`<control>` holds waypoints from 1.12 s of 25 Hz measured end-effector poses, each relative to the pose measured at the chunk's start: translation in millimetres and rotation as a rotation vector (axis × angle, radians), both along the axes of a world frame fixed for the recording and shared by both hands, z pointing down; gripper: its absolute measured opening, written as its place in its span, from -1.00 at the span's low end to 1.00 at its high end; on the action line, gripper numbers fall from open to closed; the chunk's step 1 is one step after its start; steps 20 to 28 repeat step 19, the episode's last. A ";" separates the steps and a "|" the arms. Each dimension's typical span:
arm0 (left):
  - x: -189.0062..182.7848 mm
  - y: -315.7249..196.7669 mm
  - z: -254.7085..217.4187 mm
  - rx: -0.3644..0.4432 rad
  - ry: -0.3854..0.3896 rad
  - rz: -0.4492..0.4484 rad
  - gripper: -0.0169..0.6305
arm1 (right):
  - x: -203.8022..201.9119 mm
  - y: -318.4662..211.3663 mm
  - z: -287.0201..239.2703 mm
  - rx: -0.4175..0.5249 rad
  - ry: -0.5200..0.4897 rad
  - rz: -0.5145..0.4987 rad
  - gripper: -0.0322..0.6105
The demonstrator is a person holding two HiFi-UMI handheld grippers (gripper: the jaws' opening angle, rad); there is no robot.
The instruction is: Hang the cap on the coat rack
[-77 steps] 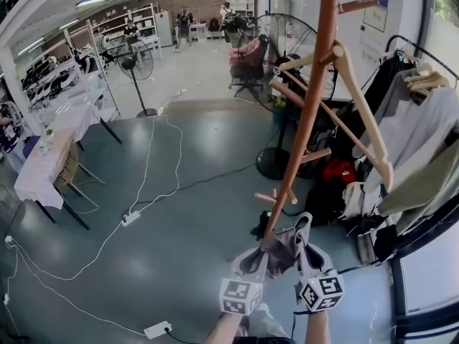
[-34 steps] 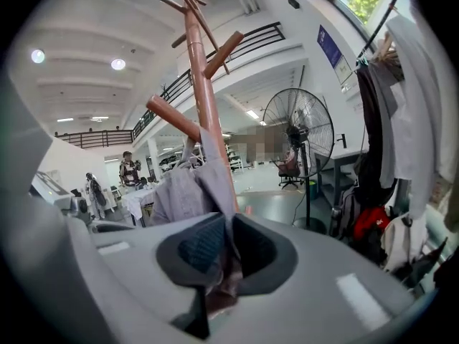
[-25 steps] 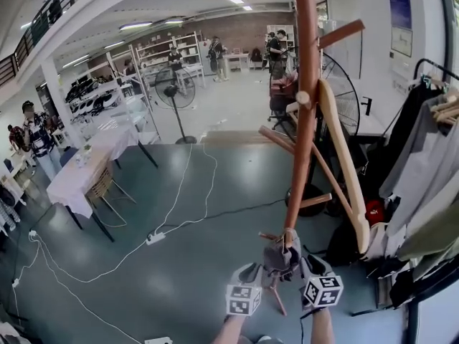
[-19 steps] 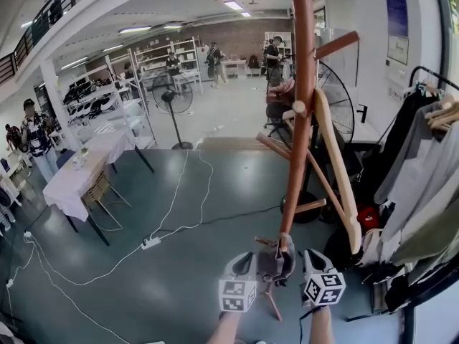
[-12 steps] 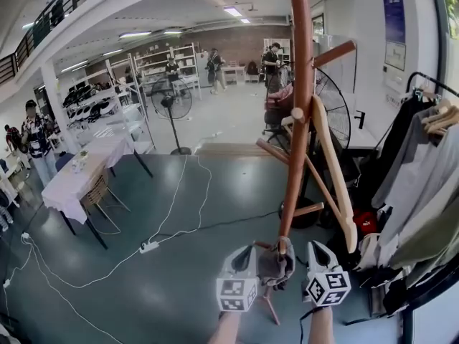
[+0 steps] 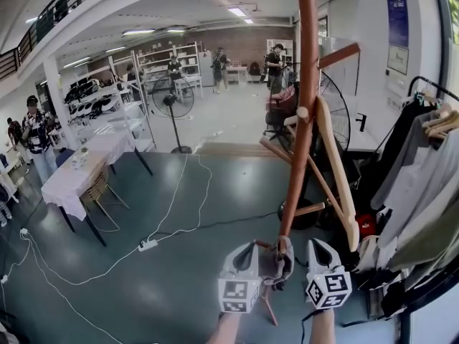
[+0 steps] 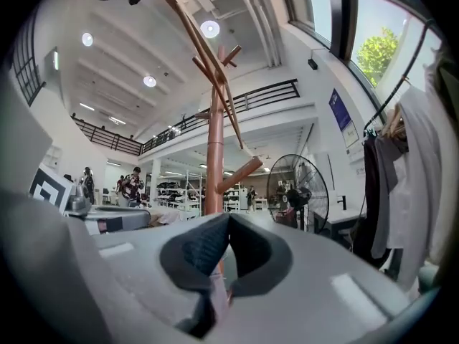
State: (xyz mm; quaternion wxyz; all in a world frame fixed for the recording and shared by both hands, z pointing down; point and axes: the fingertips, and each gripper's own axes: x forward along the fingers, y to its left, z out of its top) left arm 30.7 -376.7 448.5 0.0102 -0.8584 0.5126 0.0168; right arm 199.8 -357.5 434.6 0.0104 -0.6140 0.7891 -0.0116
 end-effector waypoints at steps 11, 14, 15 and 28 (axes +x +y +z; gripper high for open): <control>-2.5 -3.8 13.0 -0.030 -0.012 -0.034 -0.92 | -5.0 -2.0 15.8 -0.013 0.010 -0.011 -0.89; -2.6 -3.1 17.5 -0.039 -0.016 -0.026 -0.92 | -5.3 -2.9 20.3 -0.015 0.009 -0.009 -0.89; -3.5 -3.0 18.0 -0.040 -0.017 -0.022 -0.92 | -6.1 -3.7 20.2 -0.011 0.011 -0.011 -0.89; -8.8 -2.3 22.1 -0.043 -0.020 -0.011 -0.92 | -11.3 -5.5 20.3 -0.007 0.015 -0.015 -0.89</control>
